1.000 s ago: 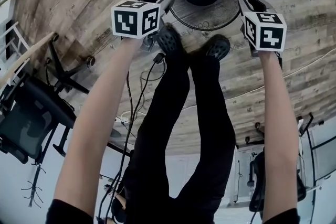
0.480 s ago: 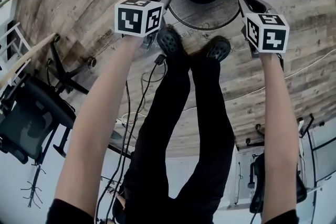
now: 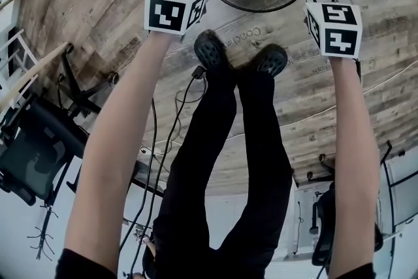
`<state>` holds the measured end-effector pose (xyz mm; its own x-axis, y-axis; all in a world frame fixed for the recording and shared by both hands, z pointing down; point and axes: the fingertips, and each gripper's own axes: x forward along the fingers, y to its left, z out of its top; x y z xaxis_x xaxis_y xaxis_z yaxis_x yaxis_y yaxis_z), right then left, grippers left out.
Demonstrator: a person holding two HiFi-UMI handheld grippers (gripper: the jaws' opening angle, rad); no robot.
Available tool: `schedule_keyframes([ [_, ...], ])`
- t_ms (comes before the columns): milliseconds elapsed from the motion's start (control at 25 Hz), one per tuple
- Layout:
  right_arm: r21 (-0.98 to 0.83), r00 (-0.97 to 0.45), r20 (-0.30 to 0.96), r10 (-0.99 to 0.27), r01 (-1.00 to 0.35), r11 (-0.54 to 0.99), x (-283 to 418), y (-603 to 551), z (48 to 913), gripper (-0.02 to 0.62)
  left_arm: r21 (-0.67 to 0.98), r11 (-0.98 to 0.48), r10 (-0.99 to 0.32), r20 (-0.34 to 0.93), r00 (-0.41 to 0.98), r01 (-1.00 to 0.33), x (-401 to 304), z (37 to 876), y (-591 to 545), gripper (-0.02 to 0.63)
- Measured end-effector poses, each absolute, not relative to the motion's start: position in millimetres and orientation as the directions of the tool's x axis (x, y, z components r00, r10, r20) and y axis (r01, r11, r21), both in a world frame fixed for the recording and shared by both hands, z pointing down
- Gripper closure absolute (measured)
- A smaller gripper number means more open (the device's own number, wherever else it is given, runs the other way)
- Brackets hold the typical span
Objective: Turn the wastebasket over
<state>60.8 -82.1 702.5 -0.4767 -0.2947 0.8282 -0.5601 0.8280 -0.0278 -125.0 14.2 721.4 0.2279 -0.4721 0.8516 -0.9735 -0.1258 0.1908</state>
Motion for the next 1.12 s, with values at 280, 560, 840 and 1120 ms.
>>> schedule_keyframes([
  [280, -0.011, -0.469, 0.824, -0.318, -0.575, 0.818, 71, -66, 704, 0.526, 0.175, -0.138, -0.483, 0.848, 0.220, -0.975, -120, 722, 24, 0.537],
  [560, -0.103, -0.483, 0.843, -0.236, -0.576, 0.811, 85, -25, 704, 0.532, 0.247, -0.100, -0.412, 0.872, 0.266, -0.964, -101, 735, 72, 0.543],
  [840, -0.234, -0.506, 0.858, -0.083, -0.530, 0.815, 110, 35, 723, 0.537, 0.287, -0.092, -0.351, 0.887, 0.301, -0.954, -88, 755, 113, 0.560],
  [1120, -0.252, -0.443, 0.897, 0.000, -0.509, 0.823, 141, 78, 773, 0.540, 0.254, -0.273, -0.235, 0.918, 0.321, -0.928, -60, 792, 149, 0.561],
])
